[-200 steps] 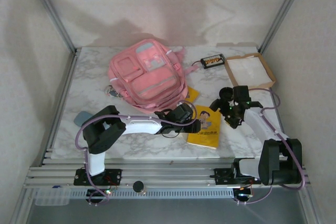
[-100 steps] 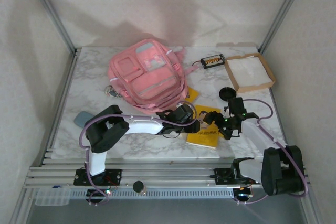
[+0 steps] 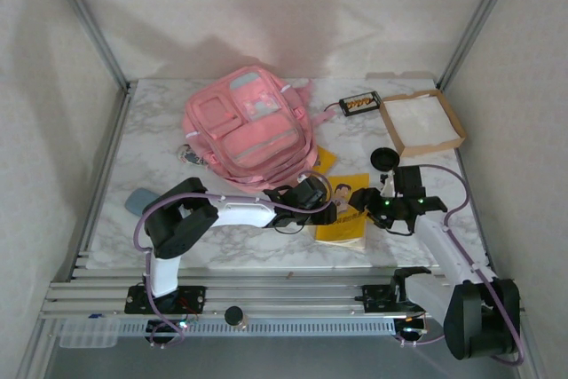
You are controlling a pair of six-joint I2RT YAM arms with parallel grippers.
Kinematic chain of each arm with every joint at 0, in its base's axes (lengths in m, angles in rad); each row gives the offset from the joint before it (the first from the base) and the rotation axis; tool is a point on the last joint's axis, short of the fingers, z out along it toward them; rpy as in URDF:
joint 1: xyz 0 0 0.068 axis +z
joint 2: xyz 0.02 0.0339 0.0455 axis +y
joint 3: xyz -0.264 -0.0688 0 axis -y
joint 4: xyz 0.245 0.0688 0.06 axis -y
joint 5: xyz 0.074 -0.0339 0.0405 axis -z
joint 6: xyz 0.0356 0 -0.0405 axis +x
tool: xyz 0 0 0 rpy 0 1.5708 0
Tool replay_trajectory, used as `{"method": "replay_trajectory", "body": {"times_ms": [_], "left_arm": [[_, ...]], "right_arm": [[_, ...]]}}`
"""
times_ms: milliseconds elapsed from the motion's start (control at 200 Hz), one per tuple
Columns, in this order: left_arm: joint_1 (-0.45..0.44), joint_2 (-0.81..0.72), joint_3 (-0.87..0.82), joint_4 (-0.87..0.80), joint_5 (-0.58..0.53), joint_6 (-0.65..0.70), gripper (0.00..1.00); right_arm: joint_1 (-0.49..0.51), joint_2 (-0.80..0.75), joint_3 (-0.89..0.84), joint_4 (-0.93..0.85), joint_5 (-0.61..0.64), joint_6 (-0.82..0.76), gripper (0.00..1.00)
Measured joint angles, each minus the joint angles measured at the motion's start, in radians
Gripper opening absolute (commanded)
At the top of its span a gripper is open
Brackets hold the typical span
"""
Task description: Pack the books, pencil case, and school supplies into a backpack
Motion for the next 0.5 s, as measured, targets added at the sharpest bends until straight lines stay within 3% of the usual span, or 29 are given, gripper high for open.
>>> {"method": "replay_trajectory", "body": {"times_ms": [501], "left_arm": [[0.000,0.000,0.000,0.003,0.000,-0.014,0.56]], "right_arm": [[-0.036,-0.008,0.000,-0.009,-0.032,-0.031,0.00]]}}
